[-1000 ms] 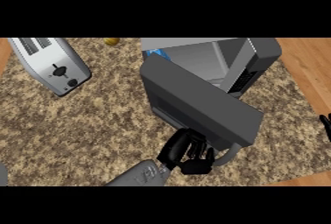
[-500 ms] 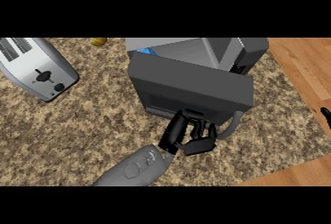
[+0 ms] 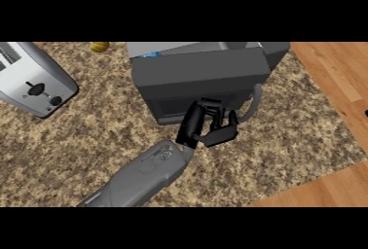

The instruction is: Pick up the milk, place it into the microwave and close the microwave

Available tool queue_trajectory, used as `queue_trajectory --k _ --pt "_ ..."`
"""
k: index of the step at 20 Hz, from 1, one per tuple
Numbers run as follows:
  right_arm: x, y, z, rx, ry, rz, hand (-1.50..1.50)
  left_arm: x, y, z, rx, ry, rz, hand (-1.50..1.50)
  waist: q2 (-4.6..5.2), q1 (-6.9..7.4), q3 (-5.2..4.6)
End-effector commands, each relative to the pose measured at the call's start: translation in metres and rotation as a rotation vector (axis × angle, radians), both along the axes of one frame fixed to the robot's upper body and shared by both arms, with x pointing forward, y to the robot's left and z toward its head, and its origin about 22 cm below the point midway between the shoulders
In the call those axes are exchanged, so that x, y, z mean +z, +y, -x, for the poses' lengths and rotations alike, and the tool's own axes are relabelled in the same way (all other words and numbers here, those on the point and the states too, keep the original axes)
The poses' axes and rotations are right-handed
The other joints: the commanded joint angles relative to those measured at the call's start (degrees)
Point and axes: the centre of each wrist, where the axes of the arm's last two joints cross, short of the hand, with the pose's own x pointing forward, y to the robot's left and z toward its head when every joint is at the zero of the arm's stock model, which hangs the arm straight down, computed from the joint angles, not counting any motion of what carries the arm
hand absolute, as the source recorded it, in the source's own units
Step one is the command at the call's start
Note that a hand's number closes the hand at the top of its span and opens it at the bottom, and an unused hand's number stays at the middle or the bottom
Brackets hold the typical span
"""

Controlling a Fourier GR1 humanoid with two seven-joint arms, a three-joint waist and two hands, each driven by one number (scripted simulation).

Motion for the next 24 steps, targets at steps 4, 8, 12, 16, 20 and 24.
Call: queue_trajectory --k 4,8,12,16,20,24 --pt "0.015 -0.006 -0.007 0.017 -0.001 0.021 -1.50 0.021 0.002 -0.028 0.051 -0.036 0.065 1.50 1.08 -1.20 0.01" --pt "0.028 -0.010 -0.011 0.014 -0.034 0.017 -1.50 0.026 0.005 -0.038 0.081 -0.055 0.109 1.50 1.24 -1.36 -0.03" --pt "0.028 -0.018 -0.011 0.008 -0.021 0.001 -1.50 0.025 0.006 -0.040 0.091 -0.060 0.131 1.50 1.31 -2.01 0.16" --pt "0.042 -0.022 -0.017 0.003 -0.033 0.025 -1.50 0.030 0.003 -0.042 0.092 -0.067 0.133 1.50 1.37 -2.00 0.17" --pt "0.047 -0.026 -0.021 0.000 -0.042 0.024 -1.50 0.029 0.003 -0.042 0.088 -0.078 0.162 1.50 1.75 -2.17 0.22" --pt "0.055 -0.034 -0.024 -0.012 -0.042 0.035 -1.50 0.029 0.002 -0.043 0.089 -0.089 0.162 1.50 1.72 -2.12 0.28"
